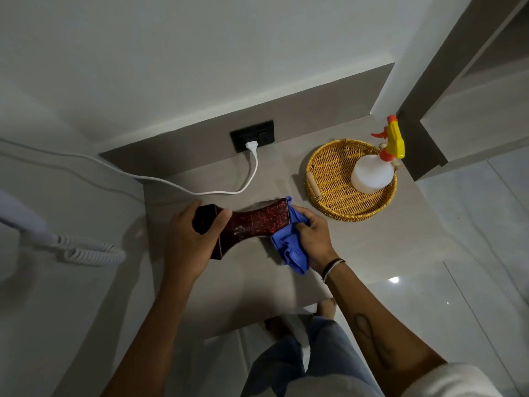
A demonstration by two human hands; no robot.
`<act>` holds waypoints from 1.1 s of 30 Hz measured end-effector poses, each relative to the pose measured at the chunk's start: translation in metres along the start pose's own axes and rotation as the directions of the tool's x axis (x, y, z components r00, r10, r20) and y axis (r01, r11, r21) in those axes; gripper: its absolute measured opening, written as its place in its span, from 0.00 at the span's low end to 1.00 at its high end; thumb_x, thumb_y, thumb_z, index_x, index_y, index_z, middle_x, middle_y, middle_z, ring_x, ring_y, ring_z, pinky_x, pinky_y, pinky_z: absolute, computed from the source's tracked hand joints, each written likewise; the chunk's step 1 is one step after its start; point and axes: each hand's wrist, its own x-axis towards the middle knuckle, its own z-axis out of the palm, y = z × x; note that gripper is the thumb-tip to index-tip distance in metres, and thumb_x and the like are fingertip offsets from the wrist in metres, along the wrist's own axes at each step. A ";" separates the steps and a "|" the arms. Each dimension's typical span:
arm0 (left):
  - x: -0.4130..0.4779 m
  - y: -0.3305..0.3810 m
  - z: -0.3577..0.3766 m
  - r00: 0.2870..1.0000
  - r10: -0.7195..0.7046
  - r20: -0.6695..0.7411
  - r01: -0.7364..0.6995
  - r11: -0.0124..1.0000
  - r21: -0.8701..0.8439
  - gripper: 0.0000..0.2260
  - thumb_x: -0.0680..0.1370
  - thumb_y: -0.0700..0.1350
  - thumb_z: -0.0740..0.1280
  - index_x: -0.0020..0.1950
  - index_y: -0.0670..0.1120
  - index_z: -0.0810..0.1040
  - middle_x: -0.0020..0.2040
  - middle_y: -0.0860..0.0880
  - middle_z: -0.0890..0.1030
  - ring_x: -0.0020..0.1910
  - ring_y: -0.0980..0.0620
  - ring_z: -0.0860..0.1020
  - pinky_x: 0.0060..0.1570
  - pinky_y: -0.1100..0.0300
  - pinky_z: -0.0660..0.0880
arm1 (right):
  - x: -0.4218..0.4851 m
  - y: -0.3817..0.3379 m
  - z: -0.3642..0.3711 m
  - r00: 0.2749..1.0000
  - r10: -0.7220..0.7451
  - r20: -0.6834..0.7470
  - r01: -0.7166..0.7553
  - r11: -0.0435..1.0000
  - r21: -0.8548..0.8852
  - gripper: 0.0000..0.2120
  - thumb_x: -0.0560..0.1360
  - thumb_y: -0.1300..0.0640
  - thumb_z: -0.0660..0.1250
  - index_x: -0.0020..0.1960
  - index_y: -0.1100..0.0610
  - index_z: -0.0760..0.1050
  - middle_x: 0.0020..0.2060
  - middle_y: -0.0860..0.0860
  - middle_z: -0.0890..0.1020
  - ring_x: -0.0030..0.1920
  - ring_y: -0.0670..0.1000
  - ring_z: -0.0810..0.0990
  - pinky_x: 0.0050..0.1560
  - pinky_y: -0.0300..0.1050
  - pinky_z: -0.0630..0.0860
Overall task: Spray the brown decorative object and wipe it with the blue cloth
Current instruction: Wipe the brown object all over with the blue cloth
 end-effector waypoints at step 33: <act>-0.013 -0.012 0.013 0.939 0.318 0.132 -0.334 0.933 0.131 0.32 0.56 0.52 0.81 0.58 0.52 0.77 0.52 0.54 0.80 0.50 0.50 0.80 0.47 0.51 0.80 | -0.070 -0.005 0.058 0.579 -0.697 0.423 0.798 0.378 -0.470 0.21 0.85 0.66 0.57 0.76 0.62 0.75 0.78 0.59 0.73 0.81 0.59 0.69 0.83 0.56 0.66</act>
